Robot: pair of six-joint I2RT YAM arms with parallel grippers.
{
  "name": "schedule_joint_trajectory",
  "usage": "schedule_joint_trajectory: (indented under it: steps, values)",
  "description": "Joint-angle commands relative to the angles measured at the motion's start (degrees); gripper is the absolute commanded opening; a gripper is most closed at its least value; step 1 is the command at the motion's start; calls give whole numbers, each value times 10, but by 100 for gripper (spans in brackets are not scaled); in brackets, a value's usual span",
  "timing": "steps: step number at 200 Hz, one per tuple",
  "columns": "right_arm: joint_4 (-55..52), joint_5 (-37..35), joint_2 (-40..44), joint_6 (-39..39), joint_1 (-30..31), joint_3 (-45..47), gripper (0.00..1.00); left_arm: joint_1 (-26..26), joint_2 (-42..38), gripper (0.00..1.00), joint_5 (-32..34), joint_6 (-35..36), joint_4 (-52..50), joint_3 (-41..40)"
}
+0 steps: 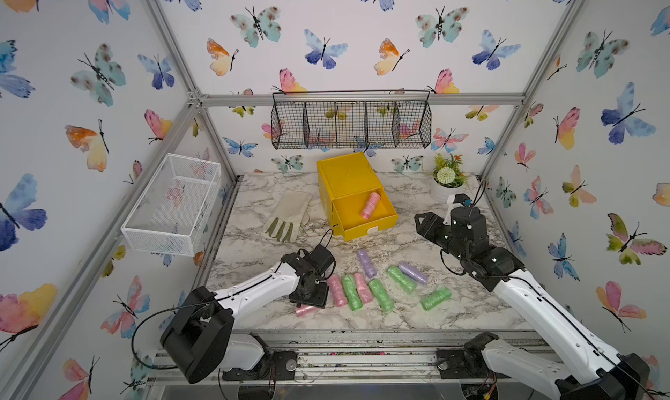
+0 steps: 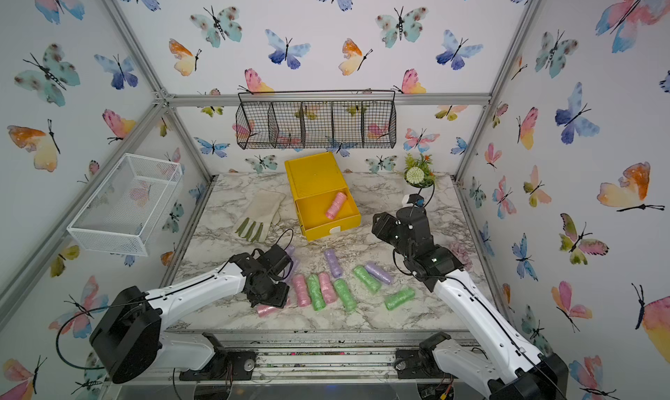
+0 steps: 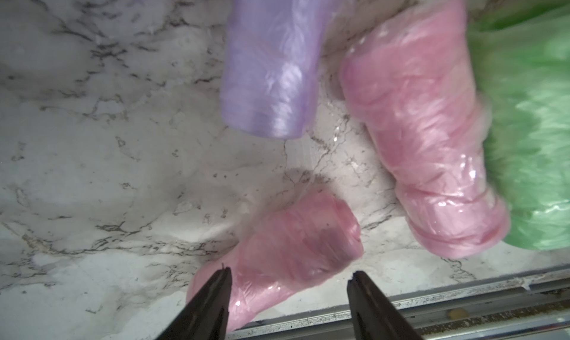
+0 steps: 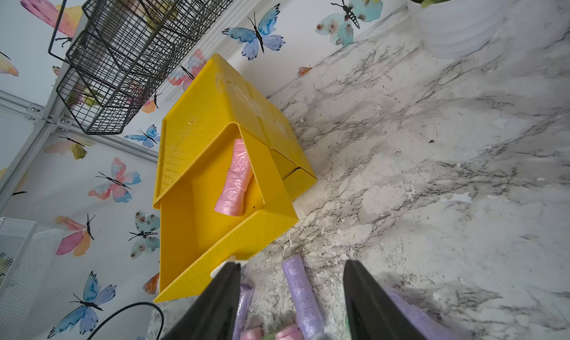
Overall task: Sort the rolls of trash bags by color and place them into the drawer
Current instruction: Pick up the roll of trash bags from the center of the board.
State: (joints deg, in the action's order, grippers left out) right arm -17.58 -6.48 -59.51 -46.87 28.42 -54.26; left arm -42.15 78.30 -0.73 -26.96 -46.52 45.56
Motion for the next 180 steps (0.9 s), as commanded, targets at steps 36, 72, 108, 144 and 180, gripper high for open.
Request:
schedule_joint_trajectory:
  steps: [36, 72, 108, 144, 180]
  values:
    - [7, 13, -9, 5, -7, 10, 59, -9, 21, 65, -11, -2, -8, 2]
    - [7, 15, -7, 4, -9, 15, 59, -19, 30, 65, -16, -12, -3, -2]
    - [10, 21, -9, 3, -11, 20, 60, -25, 31, 64, -24, -23, 2, -6]
    - [13, 25, -12, 1, -12, 22, 60, -28, 32, 59, -28, -30, 6, -10]
    - [14, 26, -13, 1, -13, 25, 60, -30, 36, 53, -29, -33, 9, -12]
